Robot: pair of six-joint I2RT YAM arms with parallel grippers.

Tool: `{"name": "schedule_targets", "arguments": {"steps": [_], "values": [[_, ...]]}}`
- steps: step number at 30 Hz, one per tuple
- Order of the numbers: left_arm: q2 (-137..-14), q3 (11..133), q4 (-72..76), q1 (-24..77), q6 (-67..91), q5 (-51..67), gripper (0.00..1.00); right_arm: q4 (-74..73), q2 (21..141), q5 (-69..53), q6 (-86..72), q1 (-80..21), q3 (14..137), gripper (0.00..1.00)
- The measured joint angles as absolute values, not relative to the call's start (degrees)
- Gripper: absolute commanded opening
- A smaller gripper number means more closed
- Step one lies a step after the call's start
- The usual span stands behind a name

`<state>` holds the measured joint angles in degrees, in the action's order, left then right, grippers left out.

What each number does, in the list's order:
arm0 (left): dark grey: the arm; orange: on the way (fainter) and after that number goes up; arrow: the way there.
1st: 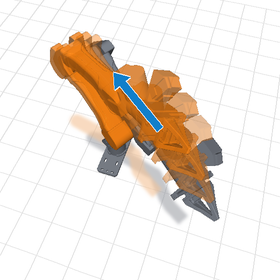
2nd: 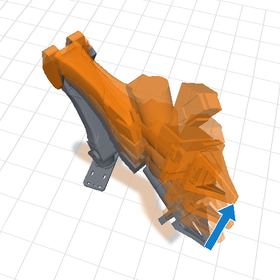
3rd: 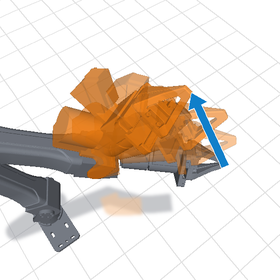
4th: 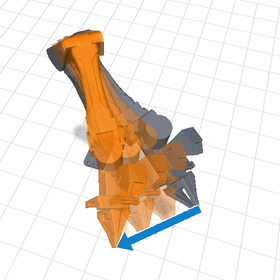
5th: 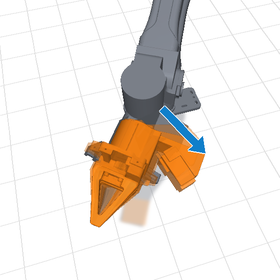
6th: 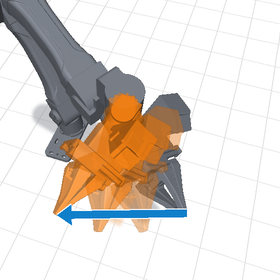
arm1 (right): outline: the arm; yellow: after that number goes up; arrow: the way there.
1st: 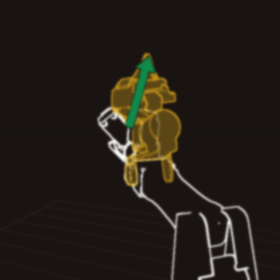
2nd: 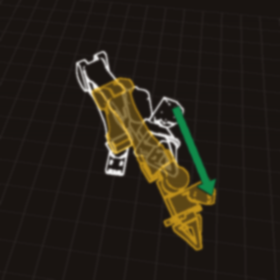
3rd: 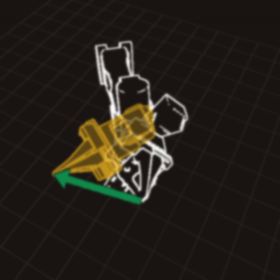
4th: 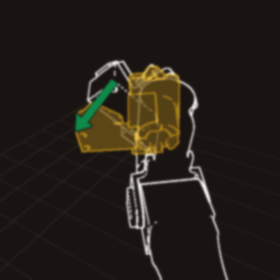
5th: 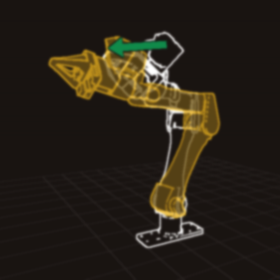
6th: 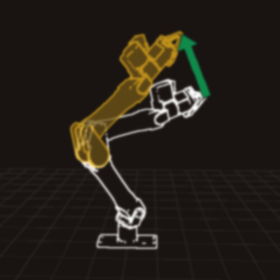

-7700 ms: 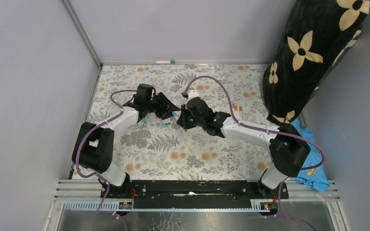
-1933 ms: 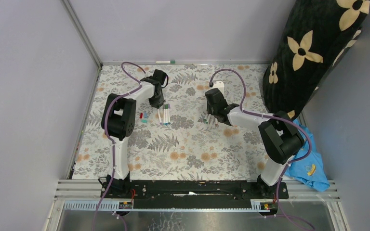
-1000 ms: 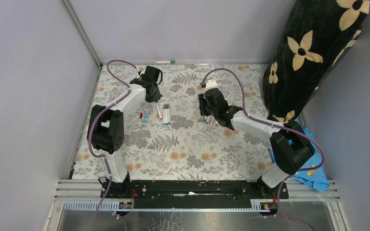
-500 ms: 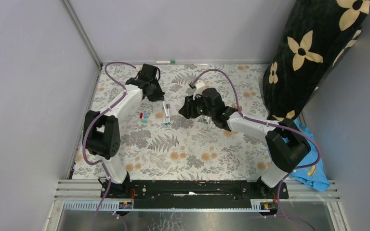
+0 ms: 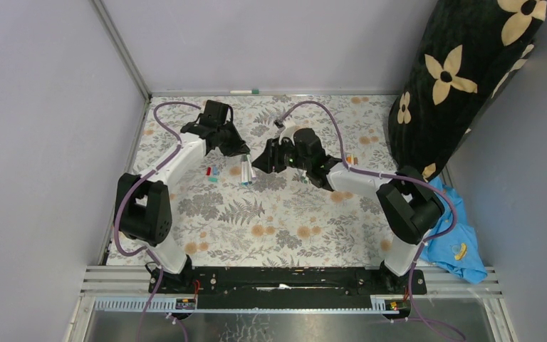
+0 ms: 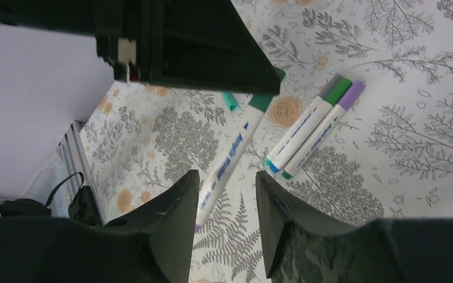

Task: Open the pen caps

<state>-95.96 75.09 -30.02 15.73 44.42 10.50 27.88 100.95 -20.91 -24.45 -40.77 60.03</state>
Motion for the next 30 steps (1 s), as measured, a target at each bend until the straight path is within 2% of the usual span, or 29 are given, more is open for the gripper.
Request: {"name": "schedule_targets", "arguments": {"steps": [24,27,30], "values": [[-93.1,73.4,-27.0,15.7,45.5,13.0,0.0,31.0,105.6,-22.7,-28.4,-40.8,62.9,0.47],[-92.6,73.1,-26.7,15.7,45.6,13.0,0.0,31.6,106.2,-23.0,-28.9,-40.8,62.9,0.45],[-92.2,72.6,-26.5,15.7,45.6,13.0,0.0,32.0,106.9,-23.6,-29.4,-40.8,63.4,0.37]]}}
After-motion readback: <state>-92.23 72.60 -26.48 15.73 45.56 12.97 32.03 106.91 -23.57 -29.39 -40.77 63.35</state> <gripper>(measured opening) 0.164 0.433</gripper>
